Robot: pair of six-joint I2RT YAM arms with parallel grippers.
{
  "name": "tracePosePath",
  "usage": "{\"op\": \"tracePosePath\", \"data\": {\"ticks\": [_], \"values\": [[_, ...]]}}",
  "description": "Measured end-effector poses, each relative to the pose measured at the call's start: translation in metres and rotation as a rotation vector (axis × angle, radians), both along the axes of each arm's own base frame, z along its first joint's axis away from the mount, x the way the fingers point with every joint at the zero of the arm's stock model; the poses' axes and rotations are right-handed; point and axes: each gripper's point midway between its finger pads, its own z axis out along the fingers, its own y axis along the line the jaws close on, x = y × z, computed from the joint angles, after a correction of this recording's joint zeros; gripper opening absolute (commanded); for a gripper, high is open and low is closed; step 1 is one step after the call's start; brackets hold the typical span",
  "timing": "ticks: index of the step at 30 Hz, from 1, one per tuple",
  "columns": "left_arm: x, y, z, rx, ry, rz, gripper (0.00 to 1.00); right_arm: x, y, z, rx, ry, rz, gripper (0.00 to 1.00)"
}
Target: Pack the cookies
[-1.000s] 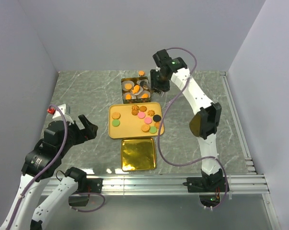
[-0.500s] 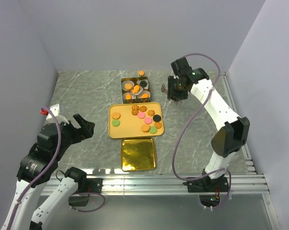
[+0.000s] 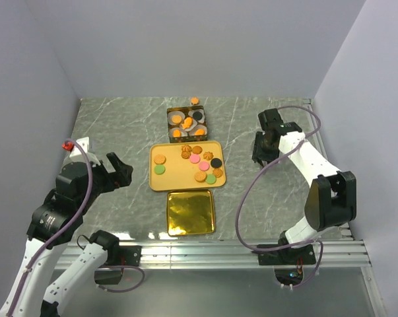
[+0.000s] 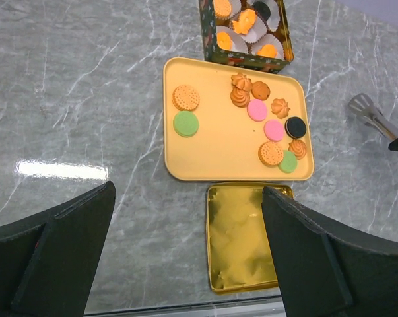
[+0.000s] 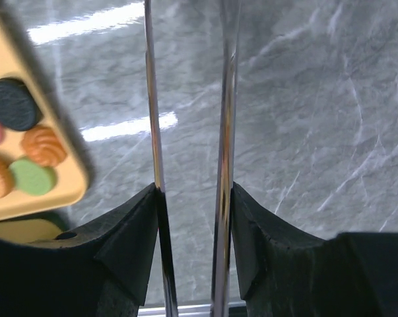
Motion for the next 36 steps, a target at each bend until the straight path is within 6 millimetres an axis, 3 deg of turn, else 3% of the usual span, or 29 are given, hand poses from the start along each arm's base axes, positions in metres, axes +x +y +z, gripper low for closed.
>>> {"op": "tracePosePath", "data": {"ticks": [8,16,19,29,33,36], "values": [[0.004,-0.001,-0.002,0.02,0.001,-0.009,0.99,-0.005,-0.002,-0.036,0.011,0.037,-0.01,0.51],[0.014,-0.004,0.0,0.034,-0.025,-0.02,0.99,-0.03,0.001,-0.096,0.019,0.229,-0.024,0.58],[0.016,-0.005,0.0,0.041,-0.03,-0.025,0.99,-0.033,0.001,-0.106,0.015,0.263,-0.034,0.61],[0.019,-0.006,0.005,0.046,-0.059,-0.035,0.99,-0.04,-0.004,-0.099,-0.049,0.267,-0.081,0.78],[0.017,-0.007,0.006,0.048,-0.064,-0.047,0.99,-0.044,0.012,-0.07,-0.093,0.211,-0.043,0.8],[0.017,-0.009,0.006,0.046,-0.068,-0.059,1.0,-0.044,0.048,-0.036,-0.074,0.11,0.042,0.8]]}}
